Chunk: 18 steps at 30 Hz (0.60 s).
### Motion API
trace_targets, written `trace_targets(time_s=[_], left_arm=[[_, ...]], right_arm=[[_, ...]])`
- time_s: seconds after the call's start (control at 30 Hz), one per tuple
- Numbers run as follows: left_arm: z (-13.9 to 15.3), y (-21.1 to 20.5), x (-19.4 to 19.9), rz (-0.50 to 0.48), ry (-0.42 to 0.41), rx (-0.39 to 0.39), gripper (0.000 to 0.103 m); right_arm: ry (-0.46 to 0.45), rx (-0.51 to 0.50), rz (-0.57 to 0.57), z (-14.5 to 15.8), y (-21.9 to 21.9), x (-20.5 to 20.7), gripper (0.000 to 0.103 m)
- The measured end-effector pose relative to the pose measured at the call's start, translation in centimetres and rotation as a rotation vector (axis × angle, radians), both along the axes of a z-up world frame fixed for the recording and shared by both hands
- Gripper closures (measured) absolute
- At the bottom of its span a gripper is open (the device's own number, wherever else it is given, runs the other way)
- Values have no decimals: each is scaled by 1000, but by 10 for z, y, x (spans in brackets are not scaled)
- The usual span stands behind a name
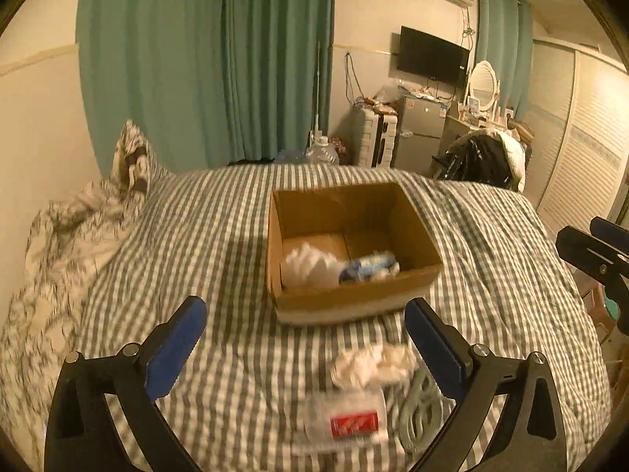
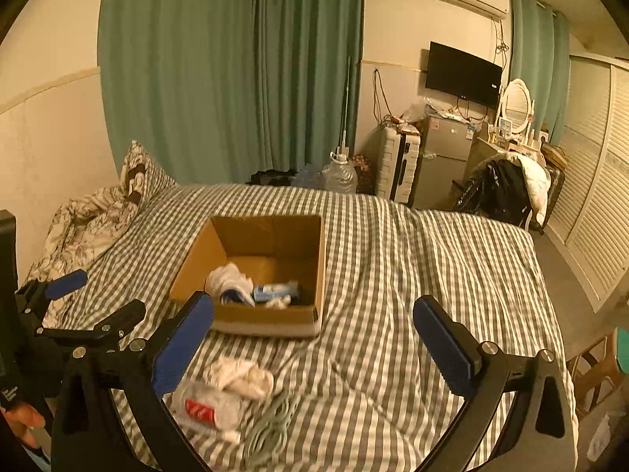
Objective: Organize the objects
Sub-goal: 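Grasp the red-label floss-pick container with the left gripper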
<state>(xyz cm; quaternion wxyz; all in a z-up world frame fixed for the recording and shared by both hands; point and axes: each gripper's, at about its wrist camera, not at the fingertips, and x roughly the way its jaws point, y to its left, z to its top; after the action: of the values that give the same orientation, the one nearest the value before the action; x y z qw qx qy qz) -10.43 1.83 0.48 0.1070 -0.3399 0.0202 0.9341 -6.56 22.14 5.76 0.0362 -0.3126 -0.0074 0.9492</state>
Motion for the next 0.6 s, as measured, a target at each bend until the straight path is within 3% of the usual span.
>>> trace_targets(time_s=[0.27,0.43,0.6], left_arm=[[-50,7,28,12,-74,-10,0],[-83,18,34,-9,-115,-36,0],[-117,34,34,-55,-178,-43,0]], right_arm=[[-98,12,-60,-60,4,24,1],[-200,3,-89,-112,10,19,1],[-246,-13,-97,-139,16,15,1]])
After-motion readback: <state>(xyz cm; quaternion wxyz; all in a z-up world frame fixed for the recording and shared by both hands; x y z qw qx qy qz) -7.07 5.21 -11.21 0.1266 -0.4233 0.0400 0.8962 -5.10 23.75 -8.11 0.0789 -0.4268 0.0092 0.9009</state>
